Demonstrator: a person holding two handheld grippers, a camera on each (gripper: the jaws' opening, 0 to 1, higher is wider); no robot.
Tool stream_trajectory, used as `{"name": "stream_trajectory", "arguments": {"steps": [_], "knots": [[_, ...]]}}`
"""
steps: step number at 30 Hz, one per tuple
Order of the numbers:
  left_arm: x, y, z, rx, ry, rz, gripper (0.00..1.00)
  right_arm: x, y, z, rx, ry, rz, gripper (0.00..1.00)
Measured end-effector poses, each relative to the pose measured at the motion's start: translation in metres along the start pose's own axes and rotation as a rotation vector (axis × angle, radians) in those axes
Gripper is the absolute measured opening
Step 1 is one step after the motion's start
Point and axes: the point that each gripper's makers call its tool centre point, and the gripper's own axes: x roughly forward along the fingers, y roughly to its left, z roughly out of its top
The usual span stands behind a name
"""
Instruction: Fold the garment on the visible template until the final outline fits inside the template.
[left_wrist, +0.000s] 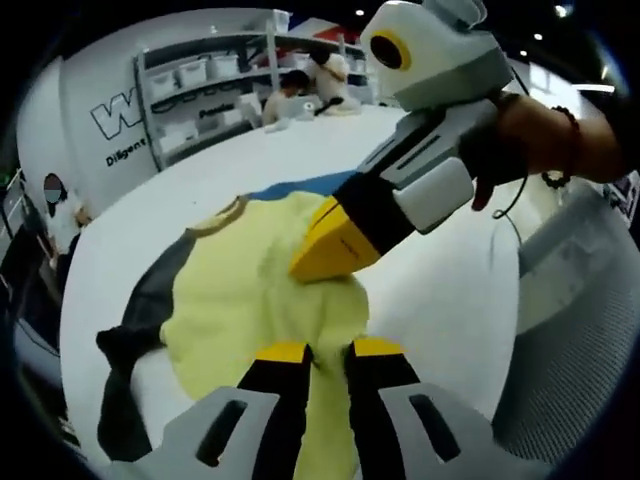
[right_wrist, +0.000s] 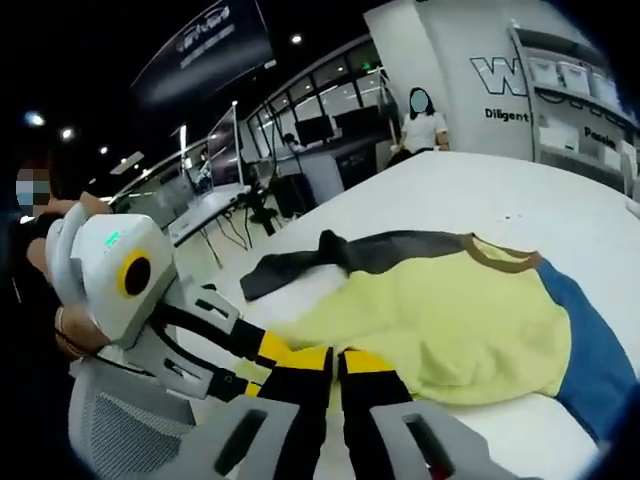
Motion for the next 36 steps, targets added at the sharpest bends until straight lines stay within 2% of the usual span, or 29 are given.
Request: {"name": "stream_trajectory", "arguments": {"steps": [2,6,11,15,20,23,29,36], "knots": [[-0.001,0.005,0.002,-0.007,-0.009,0.01,0.02,0.001,-0.001,0.001,0.006,-0.002,-0.001,0.0],[-0.002,0.013,0.005,-0.058,-0.027,0.011,0.02,0.001,-0.004,0.004,0.025,-0.02,-0.013,0.0],[-0.004,0.027,0.007,-0.079,-0.026,0.039,0.01,-0.006,-0.006,0.01,0.024,-0.056,-0.013,0.02],[-0.005,0.042,0.01,-0.155,-0.048,0.049,0.01,-0.013,-0.013,0.013,0.005,-0.083,-0.04,0.11],[-0.001,0.061,0.007,-0.166,-0.029,0.085,0.01,-0.02,-0.019,0.002,-0.036,-0.054,-0.071,0.2],[0.001,0.067,0.008,-0.18,-0.032,0.088,0.01,-0.018,-0.018,-0.007,-0.047,-0.037,-0.075,0.22],[0.011,0.086,0.0,-0.199,-0.002,0.121,0.01,-0.008,-0.009,-0.021,-0.049,-0.007,-0.057,0.3],[0.019,0.102,-0.011,-0.258,0.025,0.15,0.02,0.007,-0.005,-0.036,-0.136,0.037,-0.064,0.33]]}}
